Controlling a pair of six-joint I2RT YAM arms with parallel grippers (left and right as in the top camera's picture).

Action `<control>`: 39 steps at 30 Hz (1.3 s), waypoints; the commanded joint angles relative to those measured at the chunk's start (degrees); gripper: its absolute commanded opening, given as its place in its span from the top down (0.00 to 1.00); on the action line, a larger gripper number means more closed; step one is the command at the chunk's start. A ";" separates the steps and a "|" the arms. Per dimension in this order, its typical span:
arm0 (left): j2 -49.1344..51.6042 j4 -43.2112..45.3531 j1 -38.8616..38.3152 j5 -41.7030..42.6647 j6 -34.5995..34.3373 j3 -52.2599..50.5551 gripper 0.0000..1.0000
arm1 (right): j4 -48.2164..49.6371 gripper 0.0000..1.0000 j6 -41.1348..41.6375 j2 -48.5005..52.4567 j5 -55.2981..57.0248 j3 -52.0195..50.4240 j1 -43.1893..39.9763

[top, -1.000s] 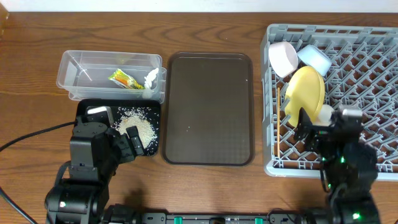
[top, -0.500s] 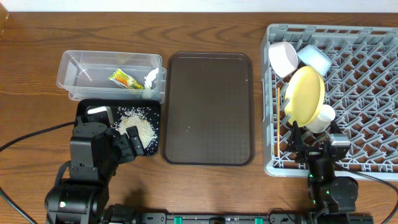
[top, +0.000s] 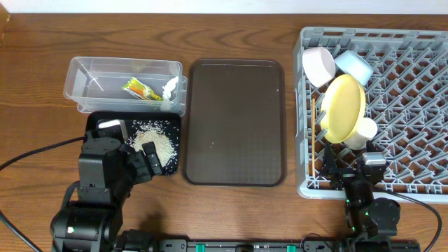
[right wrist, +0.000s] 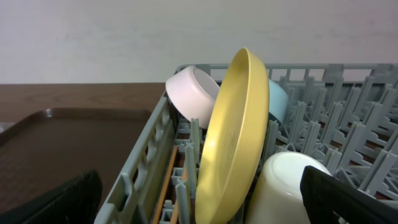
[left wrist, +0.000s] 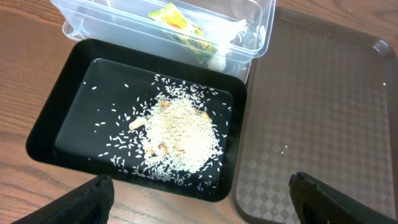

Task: Sort waste into correct bins and load items into the dishwasher rack

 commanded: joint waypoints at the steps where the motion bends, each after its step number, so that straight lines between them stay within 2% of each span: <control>1: 0.09 -0.17 -0.17 0.15 0.09 -0.48 0.07 | -0.13 0.01 -1.07 -0.46 -1.05 -0.11 -0.66; 29: -0.17 -0.59 -0.17 0.11 0.13 -0.50 0.07 | -0.13 0.01 -1.07 -0.46 -1.05 -0.11 -0.66; 35: -6.78 1.03 -0.15 -1.62 0.17 -3.93 0.07 | -0.13 0.01 -1.07 -0.46 -1.05 -0.11 -0.66; 39: -13.90 7.15 0.02 -1.62 1.97 -11.02 0.07 | -0.13 0.01 -1.07 -0.46 -1.05 -0.11 -0.66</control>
